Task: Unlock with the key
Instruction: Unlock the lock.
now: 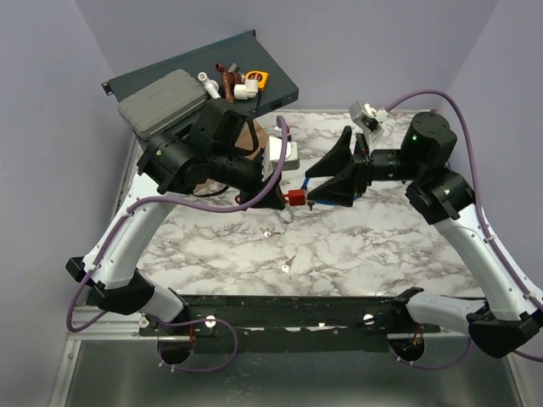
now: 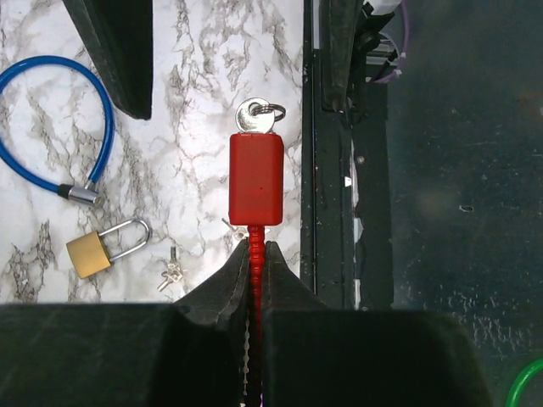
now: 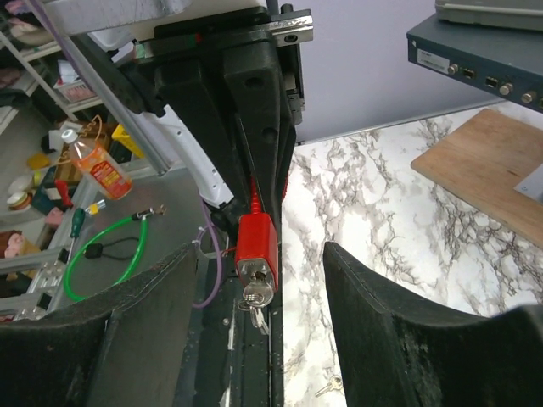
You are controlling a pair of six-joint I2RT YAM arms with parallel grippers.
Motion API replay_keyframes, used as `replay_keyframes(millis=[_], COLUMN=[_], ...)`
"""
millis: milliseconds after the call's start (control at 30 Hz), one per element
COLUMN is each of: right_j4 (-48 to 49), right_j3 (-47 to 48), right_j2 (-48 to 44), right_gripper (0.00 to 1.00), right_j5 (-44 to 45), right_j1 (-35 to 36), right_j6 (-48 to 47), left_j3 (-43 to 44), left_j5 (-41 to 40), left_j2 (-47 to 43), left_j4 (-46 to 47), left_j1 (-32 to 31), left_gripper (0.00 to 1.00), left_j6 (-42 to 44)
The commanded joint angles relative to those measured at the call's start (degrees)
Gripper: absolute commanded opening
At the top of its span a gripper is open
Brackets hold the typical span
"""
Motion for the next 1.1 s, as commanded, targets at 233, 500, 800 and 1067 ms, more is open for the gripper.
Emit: replay_keyframes(millis=[233,500,800,1067], right_j4=[-4.1,-7.4,-9.3,-7.4], right_j3=[2.6,4.2,4.8,3.5], right_j2=[3.1,4.5,5.6,5.2], right_gripper=[0.63,0.56,0.02,0.01], right_j5=[-1.1,2.1,6.2,11.8], right_j1=[2.0,4.9,5.9,6.0], right_j6=[-4.3,-6.6,-7.0,-3.7], left_j3=[4.6,7.4,10.2,7.2], left_j5=[0.8,0.6,-0.7,-10.0], left_j2=[2.3,4.4,6.3,-0.6], left_j4=[-1.9,-3.4,-5.0,1.4], left_j1=[0.4,0.8,0.8,0.8], left_gripper=[0.00,0.00,0.16,0.98], left_j6=[-3.5,-4.9,-5.7,-2.3])
